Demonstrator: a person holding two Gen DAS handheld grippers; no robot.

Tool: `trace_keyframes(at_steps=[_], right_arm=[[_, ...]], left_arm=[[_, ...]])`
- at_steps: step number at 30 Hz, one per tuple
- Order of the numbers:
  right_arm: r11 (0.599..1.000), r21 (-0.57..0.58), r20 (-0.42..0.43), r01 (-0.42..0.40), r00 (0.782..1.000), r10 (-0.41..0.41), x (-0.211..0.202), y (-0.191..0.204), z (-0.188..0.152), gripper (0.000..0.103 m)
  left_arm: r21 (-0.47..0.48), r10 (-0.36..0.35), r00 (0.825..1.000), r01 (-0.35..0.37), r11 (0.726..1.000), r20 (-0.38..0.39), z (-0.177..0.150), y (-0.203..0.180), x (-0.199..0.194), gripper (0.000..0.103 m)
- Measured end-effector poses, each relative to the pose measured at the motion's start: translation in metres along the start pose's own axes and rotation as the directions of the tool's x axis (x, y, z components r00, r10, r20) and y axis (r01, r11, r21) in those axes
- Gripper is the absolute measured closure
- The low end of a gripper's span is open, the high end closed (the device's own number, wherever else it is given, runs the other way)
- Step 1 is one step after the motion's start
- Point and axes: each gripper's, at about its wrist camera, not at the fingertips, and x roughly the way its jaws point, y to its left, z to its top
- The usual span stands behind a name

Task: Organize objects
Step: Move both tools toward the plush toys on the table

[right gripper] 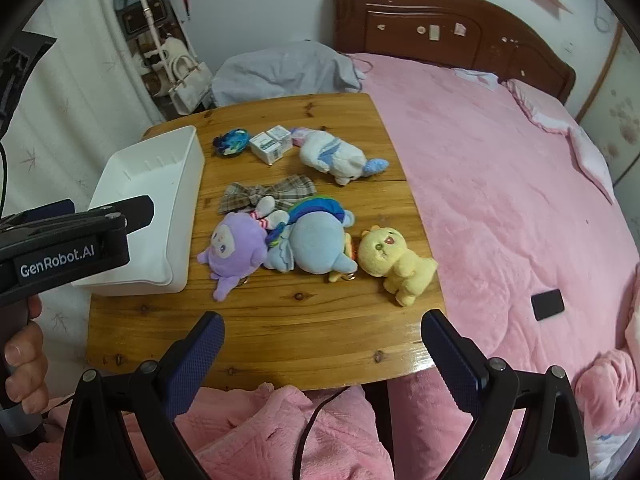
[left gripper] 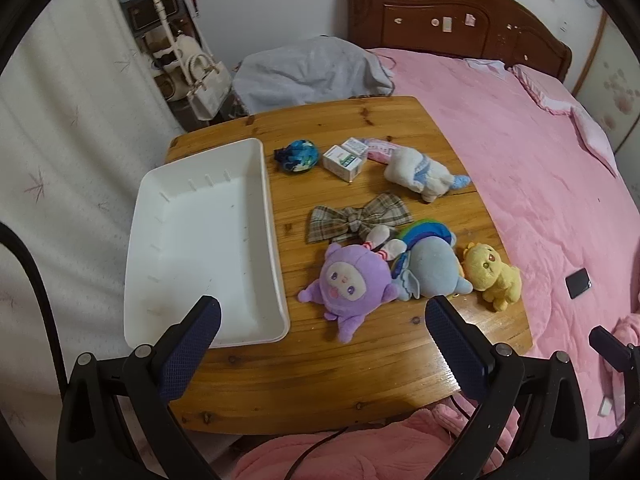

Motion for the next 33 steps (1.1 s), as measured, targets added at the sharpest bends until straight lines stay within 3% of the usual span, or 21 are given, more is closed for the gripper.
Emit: trace_keyframes(at_steps=[7, 17, 22, 27, 28, 33], right_arm=[[1.0, 0.014, -0.012, -0.011, 1.0, 0.011, 0.006, -0.019, 0.003, 0.004], [0.996, -0.023, -0.09, -0.092, 0.992, 0.089, 0.032, -0.06, 0.029, 0.008], [0.989, -0.076, -0.121, -0.128, 0.986, 0.118, 0.043, -0.078, 0.048, 0.009], [0.974, -0.138, -0.169, -0.178, 0.974, 0.154, 0.059, -0.092, 0.062, 0.014], [0.982, -0.074, -0.15, -0.174, 0.975, 0.162, 0.06, -0.099, 0.061, 0.014], [0.965, -0.103, -0.229, -0.242, 0.95, 0.214, 0.088, -0.113, 0.069, 0.016]], left_arm=[[-0.02, -0.006, 0.999, 0.005, 1.0, -0.038, 0.007, -0.012, 0.01, 0.001], [-0.186, 0.041, 0.994, -0.059, 0.981, -0.101, 0.019, -0.035, 0.026, 0.001], [-0.219, 0.046, 0.988, -0.078, 0.973, -0.15, 0.027, -0.055, 0.038, 0.001], [-0.292, 0.071, 0.972, -0.137, 0.946, -0.223, 0.029, -0.072, 0.055, 0.001], [-0.298, 0.075, 0.968, -0.147, 0.943, -0.239, 0.029, -0.074, 0.059, 0.001], [-0.335, 0.072, 0.938, -0.192, 0.922, -0.34, 0.025, -0.087, 0.085, 0.001]])
